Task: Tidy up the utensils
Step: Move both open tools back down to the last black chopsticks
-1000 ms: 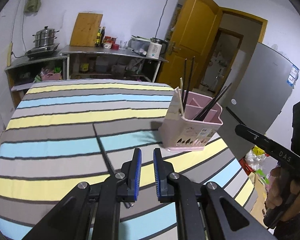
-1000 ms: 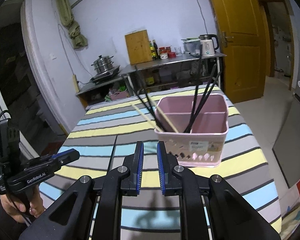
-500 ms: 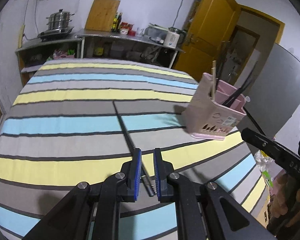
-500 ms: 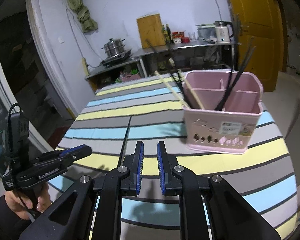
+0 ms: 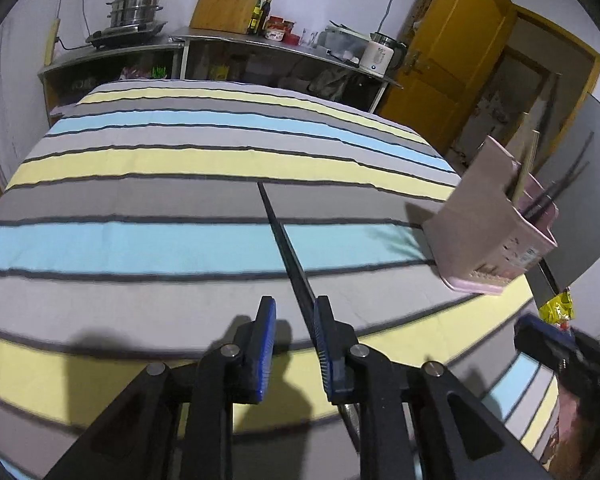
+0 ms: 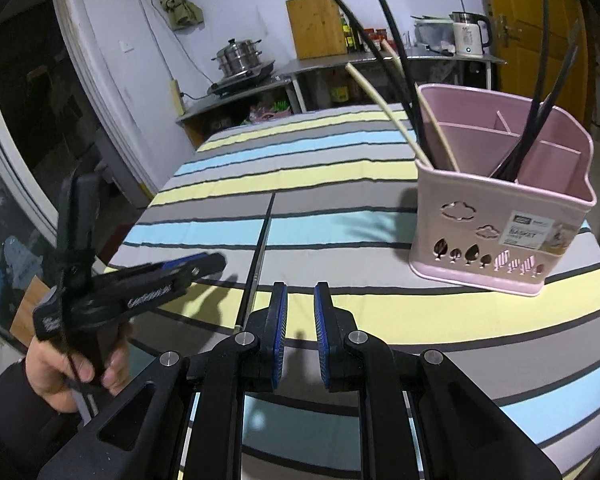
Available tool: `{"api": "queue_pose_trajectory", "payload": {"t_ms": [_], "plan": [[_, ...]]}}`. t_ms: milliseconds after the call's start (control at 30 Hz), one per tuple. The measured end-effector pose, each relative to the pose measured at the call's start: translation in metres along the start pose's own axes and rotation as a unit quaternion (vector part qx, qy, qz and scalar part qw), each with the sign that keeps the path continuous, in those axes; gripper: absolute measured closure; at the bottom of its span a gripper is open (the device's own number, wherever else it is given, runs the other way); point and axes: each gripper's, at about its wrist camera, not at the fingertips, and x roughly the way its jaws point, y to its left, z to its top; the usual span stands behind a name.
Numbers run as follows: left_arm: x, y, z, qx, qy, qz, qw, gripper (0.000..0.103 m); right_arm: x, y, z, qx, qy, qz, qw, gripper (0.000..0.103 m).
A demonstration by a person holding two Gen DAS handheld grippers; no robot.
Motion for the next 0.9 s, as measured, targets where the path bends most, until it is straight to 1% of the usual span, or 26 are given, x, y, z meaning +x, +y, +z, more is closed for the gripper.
{"api": "queue_pose_trajectory", "payload": {"t_ms": [167,300,400,467,500,600,700,900], "plan": [[0.022,0.005,0.027,-0.009,-0.008,0.009,0.9999,0.084,0.012,-0.003,-0.001,0.001,0.013,0.0,1.0,0.089],[0.044,0.01,0.054,-0.015,-0.01,0.025,0.9995,0.084,0.018,-0.006,-0.002,0.005,0.02,0.001,1.0,0.089],[0.065,0.014,0.069,-0.015,0.0,0.038,0.9992,0.084,0.023,-0.007,-0.002,0.006,0.025,0.003,1.0,0.089],[0.082,0.016,0.073,-0.011,0.014,0.055,0.9984,0.084,0.026,-0.007,-0.003,0.007,0.027,0.004,1.0,0.089],[0.083,0.015,0.074,-0.001,0.002,0.056,0.9984,0.084,0.028,-0.008,-0.003,0.007,0.029,0.004,1.0,0.089],[0.084,0.013,0.071,0.029,0.003,0.07,0.9971,0.084,0.031,-0.009,-0.003,0.009,0.032,0.004,0.999,0.089],[0.078,0.018,0.063,0.043,0.0,0.074,0.9964,0.084,0.033,-0.009,-0.003,0.009,0.033,0.005,0.999,0.089],[0.061,0.03,0.05,0.036,0.006,0.074,0.9966,0.084,0.041,-0.003,-0.003,0.008,0.036,0.014,0.999,0.089]]}}
